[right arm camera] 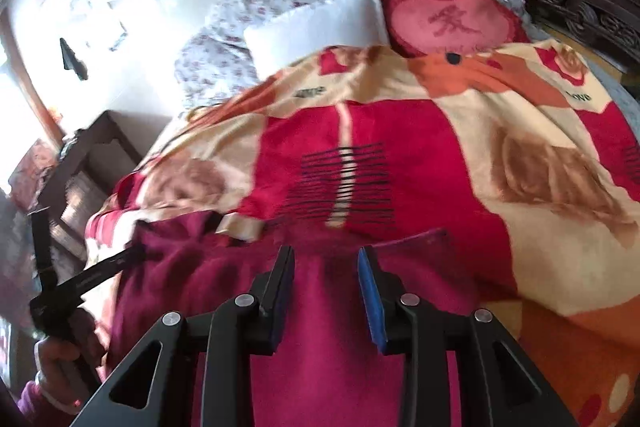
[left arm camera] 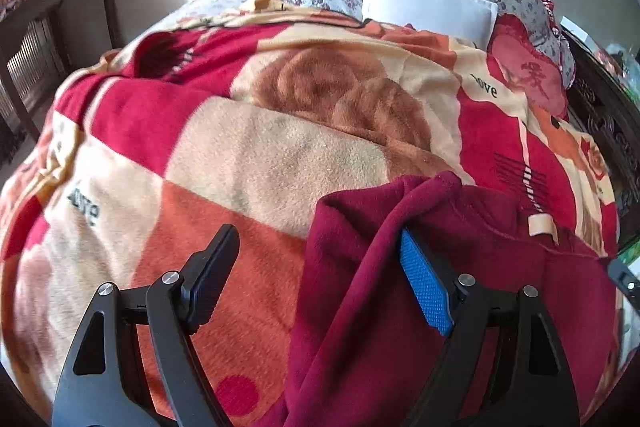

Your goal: Fold small clothes

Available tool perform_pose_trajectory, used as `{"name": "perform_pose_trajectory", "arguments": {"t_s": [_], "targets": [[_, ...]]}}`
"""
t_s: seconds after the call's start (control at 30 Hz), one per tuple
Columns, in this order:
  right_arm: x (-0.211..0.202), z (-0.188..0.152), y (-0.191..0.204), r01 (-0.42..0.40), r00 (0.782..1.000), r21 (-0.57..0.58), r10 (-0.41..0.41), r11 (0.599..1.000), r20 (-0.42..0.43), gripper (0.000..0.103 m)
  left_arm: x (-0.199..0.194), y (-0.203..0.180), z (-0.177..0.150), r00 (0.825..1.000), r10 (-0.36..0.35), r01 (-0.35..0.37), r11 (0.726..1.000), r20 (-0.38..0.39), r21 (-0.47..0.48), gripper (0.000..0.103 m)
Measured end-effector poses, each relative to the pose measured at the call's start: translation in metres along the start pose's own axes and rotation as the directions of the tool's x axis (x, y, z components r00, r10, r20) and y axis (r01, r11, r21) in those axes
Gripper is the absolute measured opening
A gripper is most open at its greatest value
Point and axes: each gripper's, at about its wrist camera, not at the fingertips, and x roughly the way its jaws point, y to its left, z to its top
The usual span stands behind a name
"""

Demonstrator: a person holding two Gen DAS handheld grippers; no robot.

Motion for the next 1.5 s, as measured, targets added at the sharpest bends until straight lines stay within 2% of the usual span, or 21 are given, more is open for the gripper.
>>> {"name": "perform_pose_trajectory", "arguments": {"t_s": [0.27, 0.5, 0.6, 0.77, 0.83, 0.87, 0.93, 1.0, 1.03, 1.13, 1.2, 1.3, 1.37, 1.4, 1.43, 1.47, 1.5], "targets": [[0.004, -0.007, 0.065, -0.085, 0.995, -0.113, 0.080, 0.990, -0.051, 0.032, -0.031, 0.010, -0.013, 0.998, 0.030, -0.033, 0.998, 0.051, 0.046, 0.082], [0.040, -0.004, 0.134, -0.176, 0.980, -0.179, 0.156, 0.968, -0.123, 0.032, -0.042, 0.027, -0.032, 0.999, 0.019, -0.021, 0.998, 0.027, 0.053, 0.082], [0.062, -0.004, 0.159, -0.215, 0.968, -0.190, 0.183, 0.958, -0.174, 0.032, -0.047, 0.042, -0.047, 1.000, -0.029, 0.029, 0.999, -0.007, 0.020, 0.082], [0.102, -0.001, 0.188, -0.231, 0.953, -0.176, 0.186, 0.957, -0.238, 0.032, -0.054, 0.065, -0.078, 0.992, -0.118, 0.116, 0.992, -0.050, -0.043, 0.082], [0.121, 0.001, 0.193, -0.234, 0.940, -0.132, 0.189, 0.963, -0.282, 0.038, -0.054, 0.068, -0.088, 0.985, -0.154, 0.149, 0.987, -0.073, -0.066, 0.082], [0.133, 0.002, 0.194, -0.230, 0.931, -0.096, 0.190, 0.968, -0.312, 0.045, -0.053, 0.070, -0.091, 0.982, -0.170, 0.164, 0.984, -0.085, -0.076, 0.082], [0.145, 0.004, 0.197, -0.220, 0.924, -0.038, 0.195, 0.975, -0.330, 0.049, -0.052, 0.072, -0.098, 0.974, -0.203, 0.193, 0.976, -0.098, -0.100, 0.082], [0.145, 0.006, 0.207, -0.211, 0.924, -0.043, 0.185, 0.977, -0.334, 0.066, -0.049, 0.072, -0.102, 0.968, -0.227, 0.214, 0.970, -0.108, -0.118, 0.082], [0.144, 0.007, 0.214, -0.202, 0.927, -0.067, 0.169, 0.977, -0.334, 0.067, -0.046, 0.071, -0.104, 0.966, -0.232, 0.218, 0.968, -0.117, -0.121, 0.082], [0.148, 0.002, 0.240, -0.120, 0.939, -0.203, 0.045, 0.972, -0.340, 0.071, -0.044, 0.071, -0.109, 0.965, -0.237, 0.224, 0.968, -0.110, -0.117, 0.082], [0.157, -0.005, 0.256, -0.057, 0.937, -0.311, -0.057, 0.949, -0.344, 0.082, -0.045, 0.070, -0.111, 0.966, -0.237, 0.225, 0.968, -0.100, -0.112, 0.082], [0.169, -0.022, 0.278, 0.013, 0.933, -0.435, -0.167, 0.901, -0.319, 0.101, -0.047, 0.067, -0.114, 0.968, -0.231, 0.222, 0.970, -0.097, -0.097, 0.082], [0.179, -0.036, 0.288, 0.078, 0.921, -0.536, -0.267, 0.840, -0.284, 0.103, -0.047, 0.065, -0.114, 0.969, -0.227, 0.219, 0.972, -0.095, -0.090, 0.082], [0.180, -0.041, 0.290, 0.101, 0.918, -0.569, -0.297, 0.816, -0.262, 0.103, -0.046, 0.062, -0.113, 0.969, -0.225, 0.218, 0.972, -0.097, -0.084, 0.082], [0.178, -0.043, 0.288, 0.106, 0.924, -0.572, -0.293, 0.813, -0.245, 0.103, -0.045, 0.061, -0.113, 0.969, -0.224, 0.217, 0.973, -0.099, -0.079, 0.082], [0.175, -0.042, 0.285, 0.103, 0.931, -0.562, -0.279, 0.820, -0.236, 0.097, -0.046, 0.059, -0.112, 0.969, -0.224, 0.217, 0.973, -0.100, -0.073, 0.082], [0.170, -0.040, 0.280, 0.103, 0.939, -0.545, -0.263, 0.832, -0.223, 0.081, -0.047, 0.058, -0.112, 0.969, -0.225, 0.218, 0.973, -0.098, -0.070, 0.082]]}}
